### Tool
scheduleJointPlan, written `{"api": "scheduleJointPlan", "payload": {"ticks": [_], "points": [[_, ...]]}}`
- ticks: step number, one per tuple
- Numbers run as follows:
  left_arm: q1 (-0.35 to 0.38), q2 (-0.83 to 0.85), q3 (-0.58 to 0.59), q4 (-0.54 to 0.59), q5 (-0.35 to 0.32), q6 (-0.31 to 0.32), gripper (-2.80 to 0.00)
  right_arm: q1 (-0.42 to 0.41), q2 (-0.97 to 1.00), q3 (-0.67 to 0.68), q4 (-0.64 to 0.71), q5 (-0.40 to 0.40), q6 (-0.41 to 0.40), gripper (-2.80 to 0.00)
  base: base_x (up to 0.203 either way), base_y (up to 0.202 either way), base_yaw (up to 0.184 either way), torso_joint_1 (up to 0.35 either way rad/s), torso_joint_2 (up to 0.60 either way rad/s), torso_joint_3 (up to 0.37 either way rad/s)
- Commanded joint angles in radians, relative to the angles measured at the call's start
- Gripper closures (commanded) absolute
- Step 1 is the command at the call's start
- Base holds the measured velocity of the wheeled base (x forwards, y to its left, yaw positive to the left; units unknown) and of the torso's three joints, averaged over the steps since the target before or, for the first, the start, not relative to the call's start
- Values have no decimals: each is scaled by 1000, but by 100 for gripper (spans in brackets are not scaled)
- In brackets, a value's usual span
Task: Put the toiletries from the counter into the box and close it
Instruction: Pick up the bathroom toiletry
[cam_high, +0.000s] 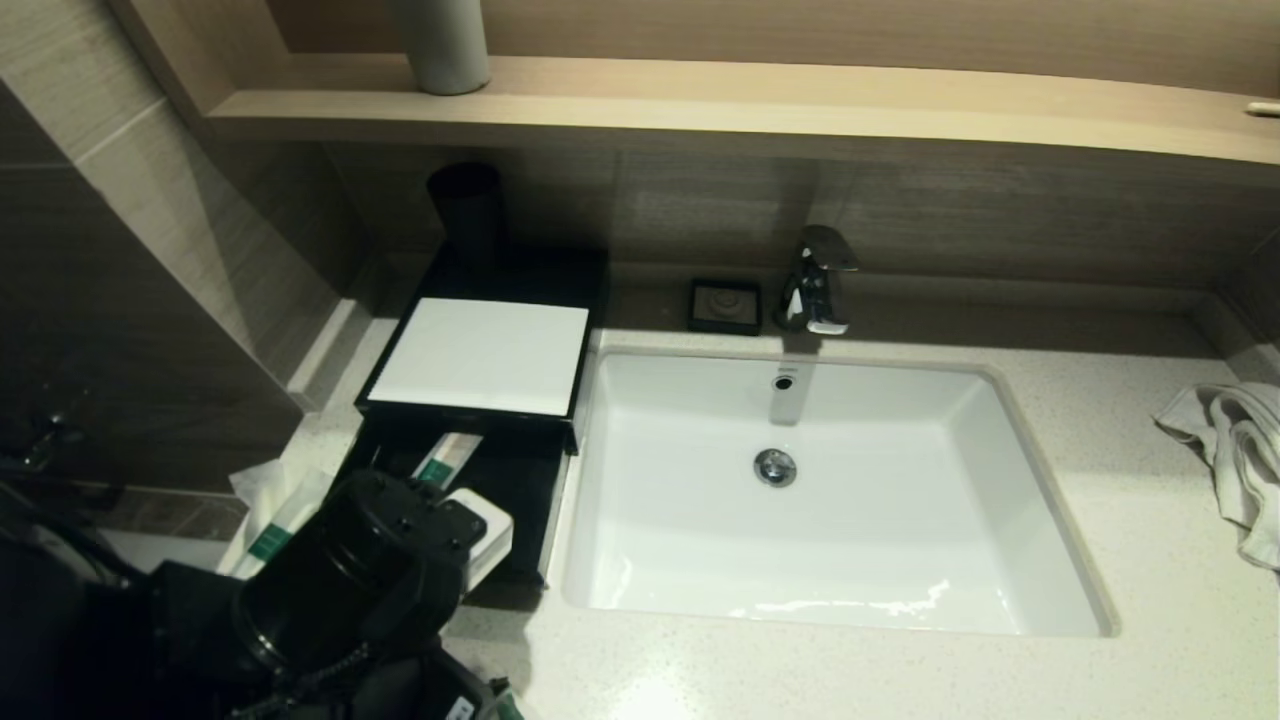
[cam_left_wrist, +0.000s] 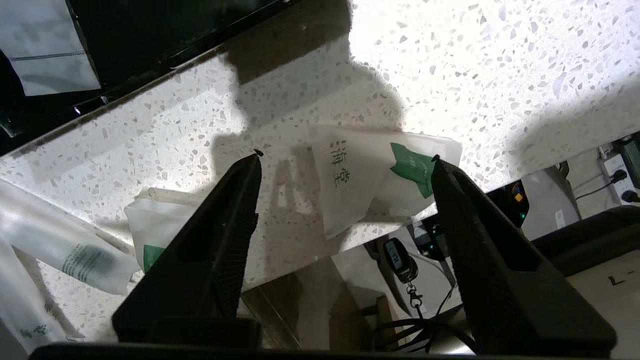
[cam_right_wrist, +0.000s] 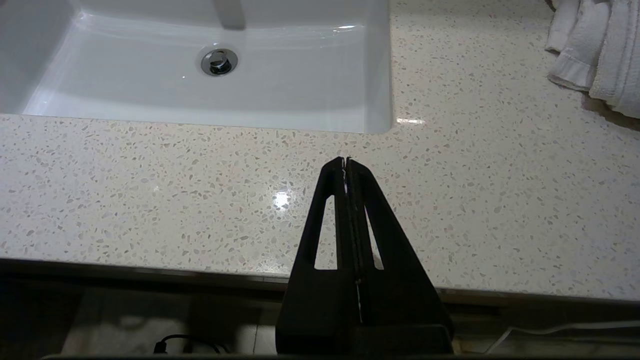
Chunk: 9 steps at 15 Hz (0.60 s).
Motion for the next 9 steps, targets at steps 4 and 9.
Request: {"api": "scheduleJointPlan", "payload": {"ticks": [4, 9], "points": [[0, 29, 1, -32, 2, -20, -280, 0, 0, 0, 0, 0, -1, 0, 0, 0, 0, 0, 0, 0], [-16, 63, 17, -18, 4, -21, -280, 0, 0, 0, 1, 0, -1, 0, 0, 0, 0, 0, 0, 0]]}}
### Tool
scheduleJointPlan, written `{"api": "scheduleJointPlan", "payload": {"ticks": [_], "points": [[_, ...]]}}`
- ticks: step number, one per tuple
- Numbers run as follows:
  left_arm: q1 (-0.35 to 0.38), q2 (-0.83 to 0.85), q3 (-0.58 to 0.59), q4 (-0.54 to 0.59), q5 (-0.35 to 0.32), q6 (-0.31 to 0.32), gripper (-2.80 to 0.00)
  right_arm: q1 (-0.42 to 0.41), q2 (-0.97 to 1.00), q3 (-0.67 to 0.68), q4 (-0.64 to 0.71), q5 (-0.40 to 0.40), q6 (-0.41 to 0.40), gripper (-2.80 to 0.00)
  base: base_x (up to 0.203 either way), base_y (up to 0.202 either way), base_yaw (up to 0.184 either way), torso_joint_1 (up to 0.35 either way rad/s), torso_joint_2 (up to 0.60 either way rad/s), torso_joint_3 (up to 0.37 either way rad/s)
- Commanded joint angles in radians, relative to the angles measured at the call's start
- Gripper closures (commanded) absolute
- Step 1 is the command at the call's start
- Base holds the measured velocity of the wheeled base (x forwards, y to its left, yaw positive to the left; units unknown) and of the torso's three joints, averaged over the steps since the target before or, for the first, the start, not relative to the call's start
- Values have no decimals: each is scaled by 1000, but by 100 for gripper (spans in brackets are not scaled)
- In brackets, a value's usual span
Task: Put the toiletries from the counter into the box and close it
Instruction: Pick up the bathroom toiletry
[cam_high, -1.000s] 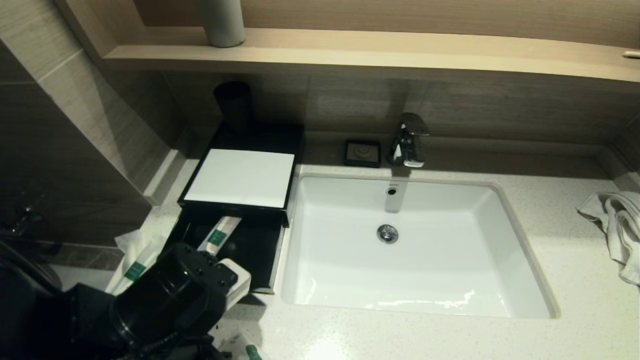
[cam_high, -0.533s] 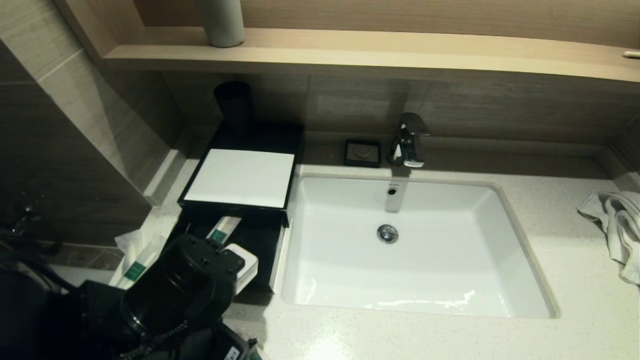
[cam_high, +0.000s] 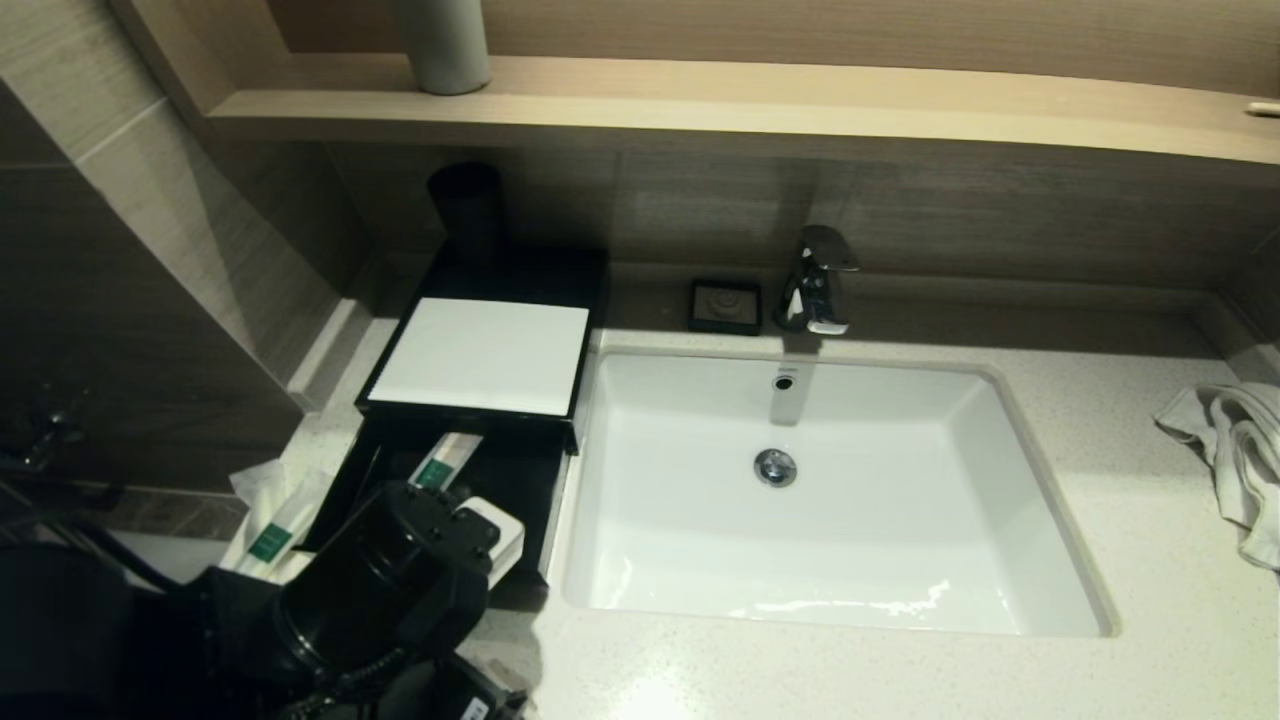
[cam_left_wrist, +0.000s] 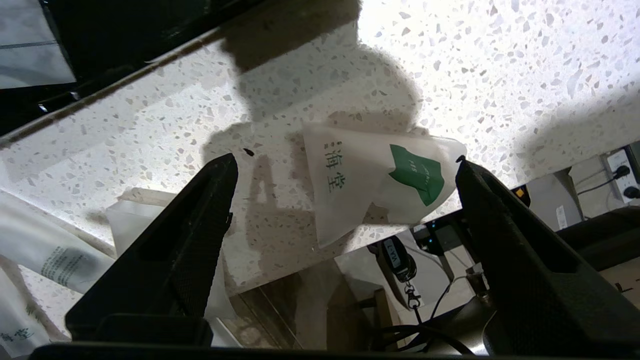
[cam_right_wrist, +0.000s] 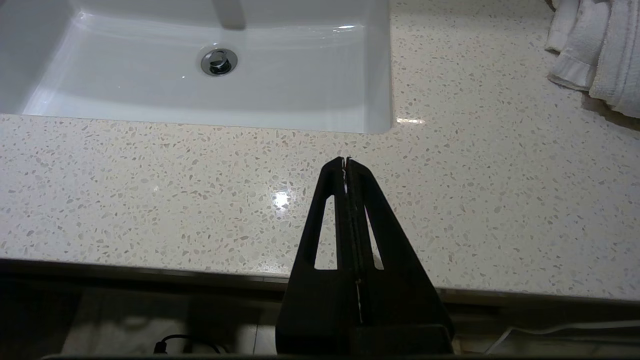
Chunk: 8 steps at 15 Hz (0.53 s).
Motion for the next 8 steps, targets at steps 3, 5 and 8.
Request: {"api": "scheduleJointPlan", "payload": {"ticks": [3, 5, 8], "points": [[-16, 41, 6, 3, 11, 0, -280, 0, 0, 0, 0, 0, 0, 0, 0, 0, 0, 0, 0, 0], [-16, 44, 7, 3, 26, 6, -280, 0, 0, 0, 0, 0, -1, 0, 0, 0, 0, 0, 0, 0], [-64, 20, 15, 0, 28, -8, -280, 0, 0, 0, 0, 0, -1, 0, 0, 0, 0, 0, 0, 0]]}}
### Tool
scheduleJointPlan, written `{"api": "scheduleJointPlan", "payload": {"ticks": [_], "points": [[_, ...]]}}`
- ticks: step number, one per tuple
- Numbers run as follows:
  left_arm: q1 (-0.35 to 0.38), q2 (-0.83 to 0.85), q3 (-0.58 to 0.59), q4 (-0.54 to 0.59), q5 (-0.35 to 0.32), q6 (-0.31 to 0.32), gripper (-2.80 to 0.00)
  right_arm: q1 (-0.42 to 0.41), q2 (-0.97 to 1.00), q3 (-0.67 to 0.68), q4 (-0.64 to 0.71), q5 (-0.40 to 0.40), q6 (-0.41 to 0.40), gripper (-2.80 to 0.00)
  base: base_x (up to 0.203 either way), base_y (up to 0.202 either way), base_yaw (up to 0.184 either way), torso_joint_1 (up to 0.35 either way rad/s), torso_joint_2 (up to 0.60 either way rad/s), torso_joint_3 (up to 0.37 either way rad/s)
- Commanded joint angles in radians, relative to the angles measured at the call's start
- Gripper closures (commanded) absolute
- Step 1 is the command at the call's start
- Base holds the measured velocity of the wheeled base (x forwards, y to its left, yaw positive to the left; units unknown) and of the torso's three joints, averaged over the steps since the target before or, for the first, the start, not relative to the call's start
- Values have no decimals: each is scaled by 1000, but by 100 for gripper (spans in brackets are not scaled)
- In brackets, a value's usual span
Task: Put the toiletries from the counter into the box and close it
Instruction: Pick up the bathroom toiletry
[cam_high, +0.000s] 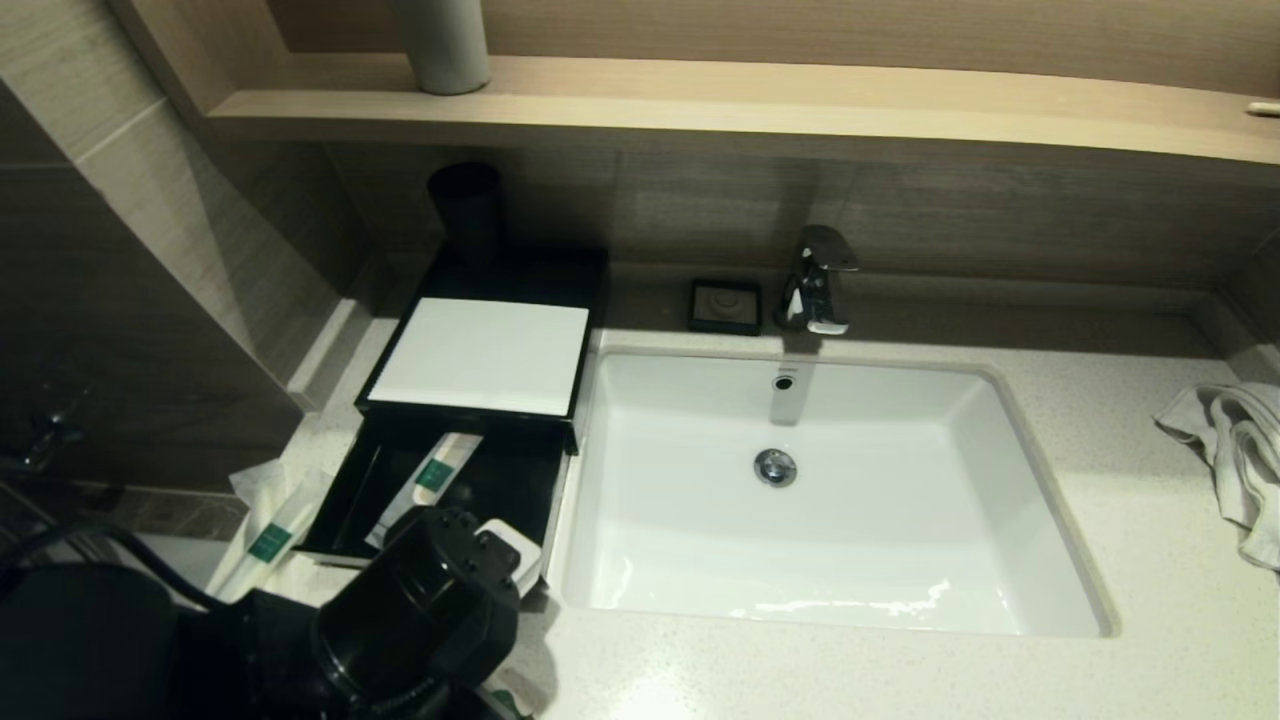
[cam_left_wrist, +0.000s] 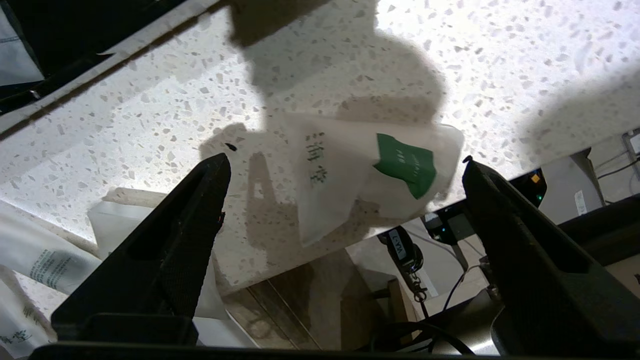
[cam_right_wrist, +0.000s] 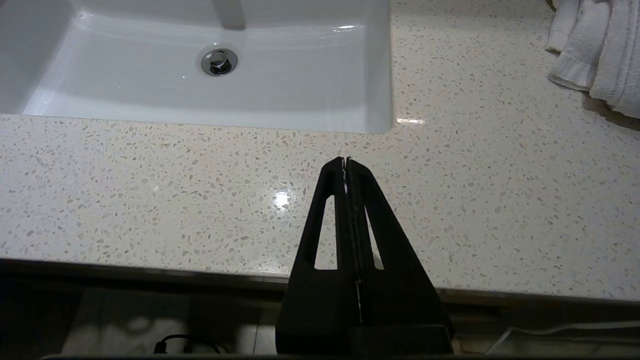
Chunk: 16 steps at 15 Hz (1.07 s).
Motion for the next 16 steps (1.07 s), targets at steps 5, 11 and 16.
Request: {"api": "scheduleJointPlan", "payload": {"ticks": [5, 11, 16], "points": [[-27, -13, 20, 31, 39, -19, -280, 0, 0, 0, 2, 0, -1, 0, 0, 0, 0, 0, 0, 0], [-27, -17, 9, 98, 42, 31, -280, 0, 0, 0, 2, 0, -1, 0, 0, 0, 0, 0, 0, 0], [-55, -14, 21, 84, 86, 36, -280, 0, 0, 0, 2, 0, -1, 0, 0, 0, 0, 0, 0, 0]]}}
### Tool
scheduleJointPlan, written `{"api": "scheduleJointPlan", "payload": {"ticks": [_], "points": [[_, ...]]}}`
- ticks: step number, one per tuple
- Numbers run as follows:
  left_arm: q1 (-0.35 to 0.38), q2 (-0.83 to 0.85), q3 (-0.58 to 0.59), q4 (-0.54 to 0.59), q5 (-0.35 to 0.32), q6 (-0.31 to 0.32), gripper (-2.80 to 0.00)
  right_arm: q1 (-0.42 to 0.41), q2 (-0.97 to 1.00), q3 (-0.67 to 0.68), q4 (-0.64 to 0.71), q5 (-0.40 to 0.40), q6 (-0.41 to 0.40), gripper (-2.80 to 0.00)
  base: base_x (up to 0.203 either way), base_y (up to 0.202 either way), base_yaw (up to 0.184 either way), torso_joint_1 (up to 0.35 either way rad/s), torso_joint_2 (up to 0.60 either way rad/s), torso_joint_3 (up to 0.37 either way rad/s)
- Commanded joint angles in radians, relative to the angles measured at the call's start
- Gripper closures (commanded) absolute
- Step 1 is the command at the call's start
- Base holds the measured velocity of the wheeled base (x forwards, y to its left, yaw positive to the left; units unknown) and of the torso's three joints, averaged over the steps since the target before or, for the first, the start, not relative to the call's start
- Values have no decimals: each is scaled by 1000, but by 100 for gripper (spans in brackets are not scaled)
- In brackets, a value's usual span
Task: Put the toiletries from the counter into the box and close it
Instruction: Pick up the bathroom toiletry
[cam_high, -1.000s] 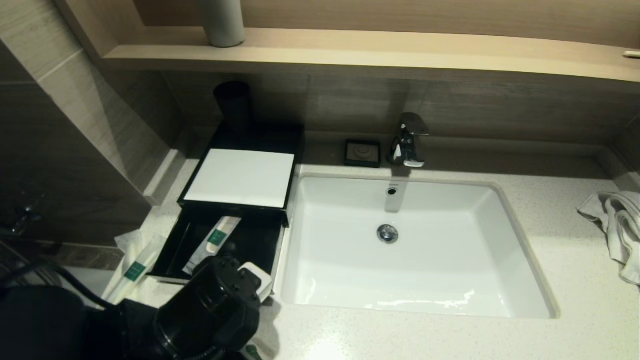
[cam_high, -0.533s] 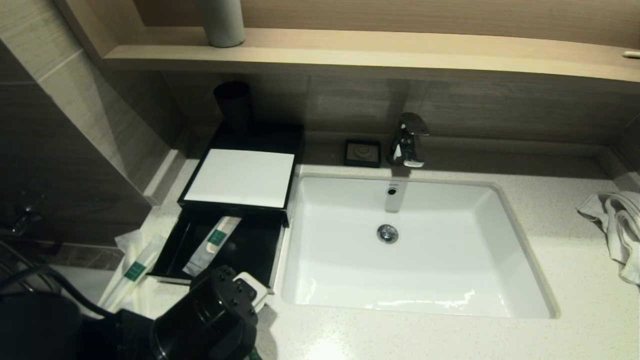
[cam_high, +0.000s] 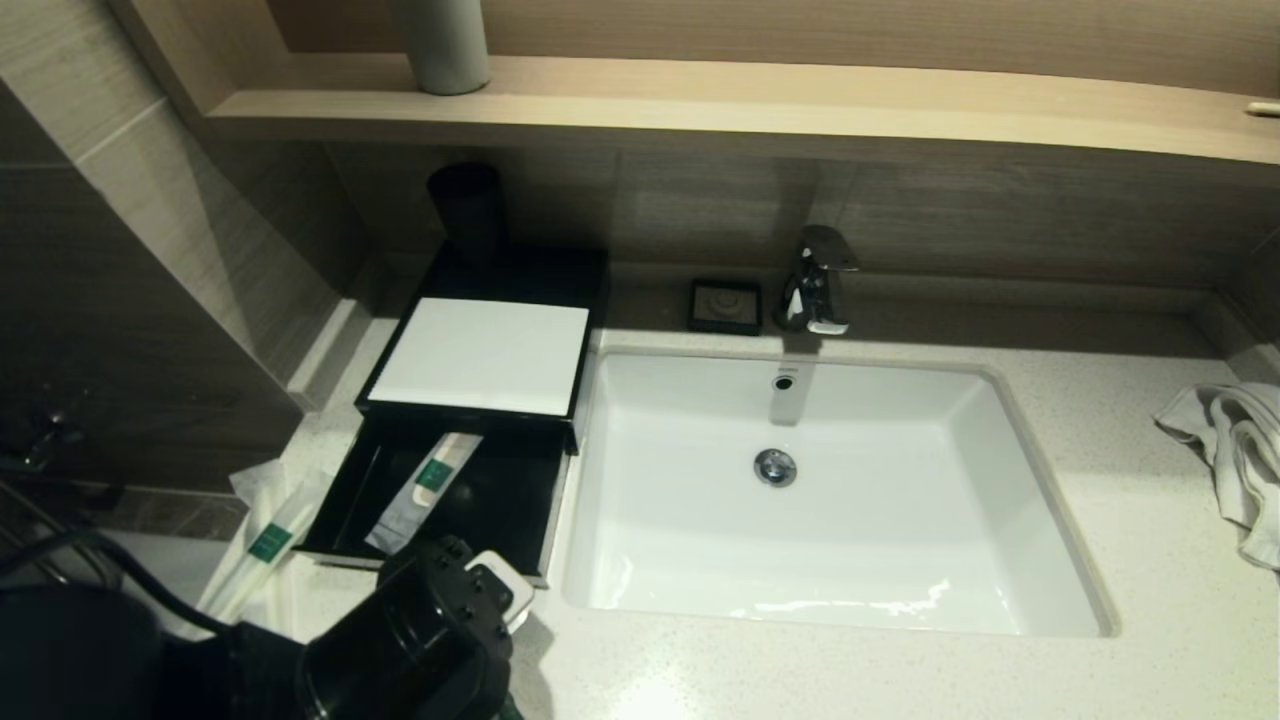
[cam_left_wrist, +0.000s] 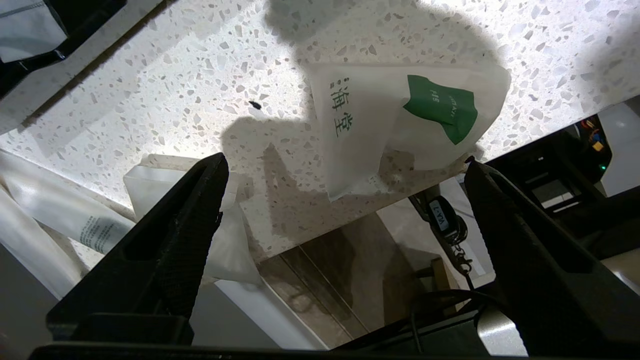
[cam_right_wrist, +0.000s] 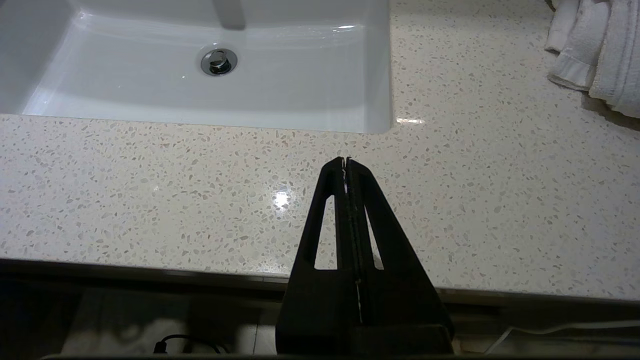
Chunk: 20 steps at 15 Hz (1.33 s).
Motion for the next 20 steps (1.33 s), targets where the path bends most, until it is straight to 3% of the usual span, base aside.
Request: {"api": "scheduleJointPlan", "payload": {"ticks": [1, 4, 8, 10, 15, 20], "points": [[-54, 0, 13, -4, 29, -16, -280, 0, 0, 0, 0, 0, -1, 0, 0, 0, 0, 0, 0, 0], [-126, 7, 30, -59, 48, -129, -280, 0, 0, 0, 0, 0, 0, 0, 0, 0, 0, 0, 0, 0], [-148, 1, 59, -94, 47, -231, -280, 0, 0, 0, -1, 0, -1, 0, 0, 0, 0, 0, 0, 0], [-161, 3, 90, -180, 50, -278, -280, 0, 0, 0, -1, 0, -1, 0, 0, 0, 0, 0, 0, 0], [-161, 73, 196, -469, 178, -298, -280, 0, 0, 0, -1, 0, -1, 0, 0, 0, 0, 0, 0, 0], [-161, 65, 226, -491, 234, -301, -280, 0, 0, 0, 0, 0, -1, 0, 0, 0, 0, 0, 0, 0]]}}
